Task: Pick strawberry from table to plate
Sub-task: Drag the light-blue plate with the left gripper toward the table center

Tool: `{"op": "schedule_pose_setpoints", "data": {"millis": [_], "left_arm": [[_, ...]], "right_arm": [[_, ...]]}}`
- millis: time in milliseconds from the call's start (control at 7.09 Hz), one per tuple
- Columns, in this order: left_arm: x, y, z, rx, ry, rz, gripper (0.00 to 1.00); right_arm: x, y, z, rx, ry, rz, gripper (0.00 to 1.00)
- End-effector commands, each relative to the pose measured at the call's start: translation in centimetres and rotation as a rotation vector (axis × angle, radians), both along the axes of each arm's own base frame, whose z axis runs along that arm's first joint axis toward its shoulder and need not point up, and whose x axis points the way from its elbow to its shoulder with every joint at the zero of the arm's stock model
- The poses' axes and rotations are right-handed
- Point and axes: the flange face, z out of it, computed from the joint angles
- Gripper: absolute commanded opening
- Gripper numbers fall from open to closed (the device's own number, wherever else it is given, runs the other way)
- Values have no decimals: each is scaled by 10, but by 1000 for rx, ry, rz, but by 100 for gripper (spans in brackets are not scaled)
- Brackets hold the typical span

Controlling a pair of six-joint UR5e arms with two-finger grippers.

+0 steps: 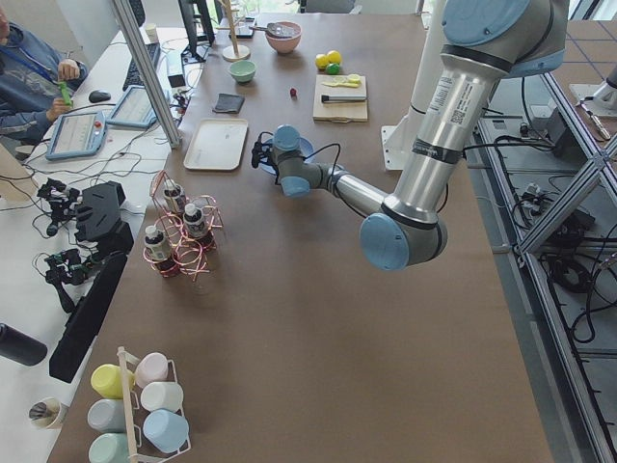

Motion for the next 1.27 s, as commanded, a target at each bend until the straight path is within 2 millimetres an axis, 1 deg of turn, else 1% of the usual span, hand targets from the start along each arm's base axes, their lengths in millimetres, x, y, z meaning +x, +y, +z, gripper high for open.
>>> {"op": "schedule_pose_setpoints", "data": {"millis": [0,141,423,564,706,847,988,1129], "left_arm": [[55,22,-45,-6,-17,-13,0],[62,23,-54,-22,-11,-18,0],[70,21,-54,-10,-24,-49,0],[73,20,-50,-15,-32,-51,0],[72,20,-47,-15,-37,-52,0],[73,19,-48,-15,-36,-52,0],[73,18,-49,-5,-36,-57,85],[72,21,-55,10,-31,-71,98]], "right_arm": [[0,-1,-1,-8,-3,11,100],[-1,-2,-2,-8,-5,11,100],[-1,-2,-3,-5,-5,11,100],[-1,-2,-3,-6,-6,11,100],[-1,-2,-3,-7,-6,11,100],[-2,-2,-2,-6,-5,9,100],[-3,-2,-2,-4,-3,6,100],[-8,-3,-4,0,-4,-3,100]]}}
